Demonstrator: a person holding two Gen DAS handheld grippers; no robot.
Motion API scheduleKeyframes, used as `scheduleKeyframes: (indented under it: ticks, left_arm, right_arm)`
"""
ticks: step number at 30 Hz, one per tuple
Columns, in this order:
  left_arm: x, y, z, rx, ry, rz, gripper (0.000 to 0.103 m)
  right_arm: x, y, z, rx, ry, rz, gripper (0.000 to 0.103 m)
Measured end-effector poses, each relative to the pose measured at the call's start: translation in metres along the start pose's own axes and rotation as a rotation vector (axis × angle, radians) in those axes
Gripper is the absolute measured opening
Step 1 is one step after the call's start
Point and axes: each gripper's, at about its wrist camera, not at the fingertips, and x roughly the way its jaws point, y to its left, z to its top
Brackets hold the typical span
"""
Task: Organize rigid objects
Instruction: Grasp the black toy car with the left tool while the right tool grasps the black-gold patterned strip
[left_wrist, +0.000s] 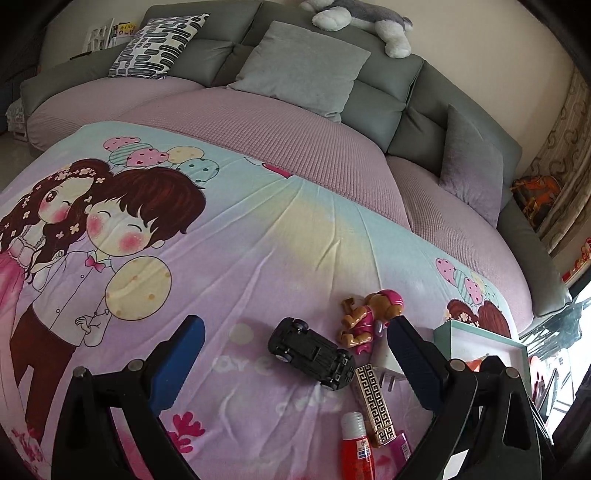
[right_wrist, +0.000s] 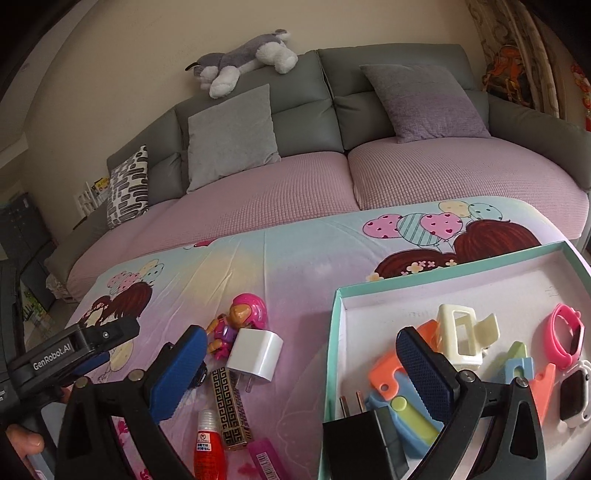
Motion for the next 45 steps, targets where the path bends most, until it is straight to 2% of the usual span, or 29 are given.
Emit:
scheduleKeyframes:
  ticks: [4, 6, 8, 13, 16, 19, 26, 32, 35, 41, 45]
  left_arm:
    - [0.001, 0.015, 0.0, -0.017, 0.014, 0.062, 0.099]
    - [0.003, 0.02, 0.0, -0.031, 0.028, 0.061, 0.099]
    - [0.008, 0.021, -0.001, -0.039, 0.054, 0.06, 0.099]
    - [0.021, 0.012, -0.006, 0.032, 0.101, 0.074, 0.099]
    - [0.027, 0.009, -0.009, 0.041, 0.125, 0.054, 0.099]
    - [0.032, 0.002, -0.011, 0.073, 0.142, 0.041, 0.099]
    - [0.048, -0.018, -0.018, 0.131, 0.183, 0.017, 0.099]
    - [0.059, -0.03, -0.023, 0.184, 0.203, 0.048, 0.099]
    - [0.063, -0.033, -0.025, 0.207, 0.196, 0.1, 0.099]
    - [0.06, -0.009, -0.018, 0.143, 0.153, 0.208, 0.099]
    - [0.058, 0.006, -0.015, 0.099, 0.135, 0.229, 0.099]
  right_arm:
    - [0.011, 0.024, -0.006, -0.056, 0.047, 0.055, 0.103]
    - [0.018, 0.037, -0.011, -0.11, 0.077, 0.05, 0.097]
    - [0.026, 0.046, -0.017, -0.145, 0.114, 0.046, 0.086]
    - [0.041, 0.057, -0.029, -0.186, 0.197, 0.053, 0.069]
    - [0.049, 0.058, -0.035, -0.195, 0.236, 0.045, 0.064]
    - [0.054, 0.057, -0.038, -0.193, 0.265, 0.04, 0.052]
    - [0.06, 0.06, -0.044, -0.212, 0.296, 0.047, 0.05]
    - [0.06, 0.055, -0.043, -0.19, 0.301, 0.052, 0.046]
    - [0.06, 0.056, -0.044, -0.2, 0.303, 0.051, 0.046]
    - [0.06, 0.055, -0.044, -0.196, 0.306, 0.06, 0.045]
    - [0.06, 0.055, -0.044, -0.193, 0.309, 0.065, 0.044]
